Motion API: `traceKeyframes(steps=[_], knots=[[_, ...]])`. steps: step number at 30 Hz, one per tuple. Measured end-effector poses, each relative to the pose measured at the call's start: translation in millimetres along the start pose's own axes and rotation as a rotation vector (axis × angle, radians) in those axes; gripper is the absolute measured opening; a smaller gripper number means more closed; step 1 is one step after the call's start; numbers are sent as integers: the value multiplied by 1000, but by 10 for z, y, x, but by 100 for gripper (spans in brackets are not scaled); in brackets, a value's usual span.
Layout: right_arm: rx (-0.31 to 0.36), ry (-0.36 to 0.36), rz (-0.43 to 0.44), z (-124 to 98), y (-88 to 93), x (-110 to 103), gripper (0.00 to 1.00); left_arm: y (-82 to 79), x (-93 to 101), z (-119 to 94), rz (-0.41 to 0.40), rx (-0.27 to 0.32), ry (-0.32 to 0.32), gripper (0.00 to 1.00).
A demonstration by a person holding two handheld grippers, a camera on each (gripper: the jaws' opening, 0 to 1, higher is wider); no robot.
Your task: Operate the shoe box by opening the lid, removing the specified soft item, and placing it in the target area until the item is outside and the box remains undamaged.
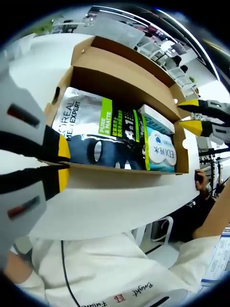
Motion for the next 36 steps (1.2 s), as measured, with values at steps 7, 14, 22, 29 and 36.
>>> traceKeyframes(steps=[7, 14, 22, 29, 36], knots=[[-60, -8, 11, 137, 98, 13, 21, 4, -1, -2, -1, 3, -2, 4], [-94, -14, -4, 263, 110, 0, 21, 5, -3, -1, 0, 4, -3, 4], [-145, -25, -12, 375, 185, -8, 21, 6, -1, 0, 0, 5, -3, 4], [-139, -17, -6, 363, 191, 7, 22, 2, 3, 2, 1, 6, -4, 4], [75, -137, 86, 371, -11, -136, 19, 0, 9, 4, 2, 8, -5, 4]])
Point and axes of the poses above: the point that each gripper's makers call its tool centre point, and the gripper's own axes: z roughly forward along the fingers, x roughly to its right, y roughly out of its underside, the point moved 6 cm from there along -z, roughly backward along the fingers, and after that the axes turned 8 degrees about -z, right-handed, at the moved point
